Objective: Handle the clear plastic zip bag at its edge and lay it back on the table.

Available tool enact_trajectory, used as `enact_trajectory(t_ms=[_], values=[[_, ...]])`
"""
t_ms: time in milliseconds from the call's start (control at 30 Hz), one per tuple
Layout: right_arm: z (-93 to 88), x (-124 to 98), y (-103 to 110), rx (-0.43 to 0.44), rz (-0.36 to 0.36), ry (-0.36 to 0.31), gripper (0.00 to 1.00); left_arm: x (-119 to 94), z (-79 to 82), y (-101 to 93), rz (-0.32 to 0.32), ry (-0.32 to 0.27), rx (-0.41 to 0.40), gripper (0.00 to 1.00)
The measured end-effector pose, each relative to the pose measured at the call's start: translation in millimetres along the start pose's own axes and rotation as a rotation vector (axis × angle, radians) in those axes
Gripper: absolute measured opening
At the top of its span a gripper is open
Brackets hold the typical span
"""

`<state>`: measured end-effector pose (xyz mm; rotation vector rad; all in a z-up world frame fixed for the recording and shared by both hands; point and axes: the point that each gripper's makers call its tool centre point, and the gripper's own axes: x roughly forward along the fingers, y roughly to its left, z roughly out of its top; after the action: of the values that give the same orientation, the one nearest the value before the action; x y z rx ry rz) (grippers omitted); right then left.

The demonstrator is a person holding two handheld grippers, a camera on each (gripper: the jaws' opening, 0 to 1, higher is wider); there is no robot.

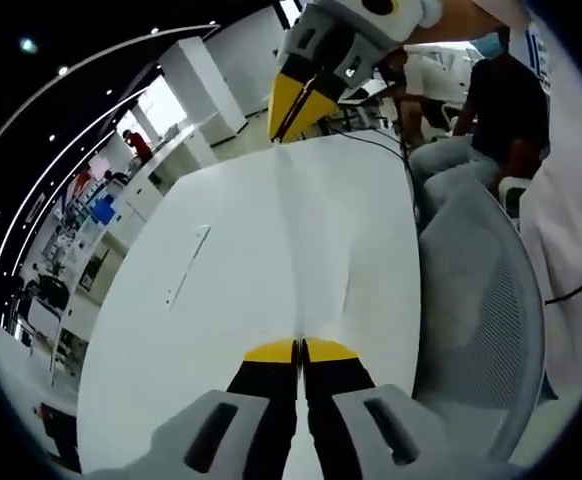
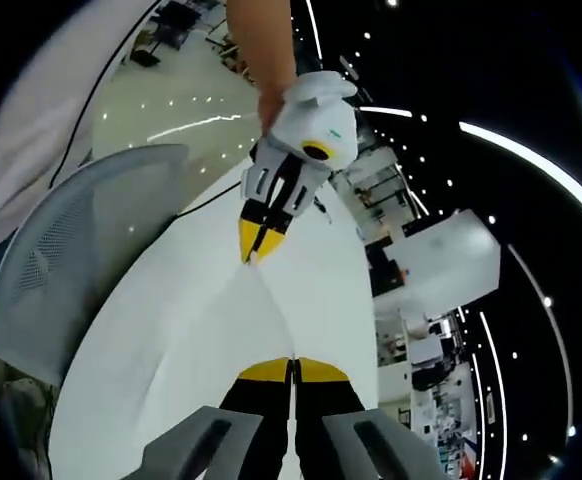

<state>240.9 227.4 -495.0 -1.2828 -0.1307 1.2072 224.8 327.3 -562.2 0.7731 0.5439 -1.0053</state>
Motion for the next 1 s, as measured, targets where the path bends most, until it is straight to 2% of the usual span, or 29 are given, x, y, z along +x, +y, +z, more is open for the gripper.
enact_trajectory(t_ms=[133,367,600,800,1000], values=[[-0.1,0,1,0.002,0.003,0.003,0.0,0,1.5,-5.3,-0.025,0.024,-0.011,0.0],[-5.3,-1,2,0.023,0.009,0.011,0.0,-5,6.4,-4.8,-0.028,0.038,-0.018,0.0],[-6.7,-1,4,0.053,0.025,0.021,0.0,-11,10.7,-3.3,-0.027,0.075,0.012,0.0],[8.6,-2,1,0.099,0.04,0.002,0.06,-14,13.3,-3.0,-0.039,0.105,0.026,0.0],[30.6,1,0,0.165,0.071,-0.049,0.11,-15,18.1,-0.9,-0.04,0.13,0.056,0.0]])
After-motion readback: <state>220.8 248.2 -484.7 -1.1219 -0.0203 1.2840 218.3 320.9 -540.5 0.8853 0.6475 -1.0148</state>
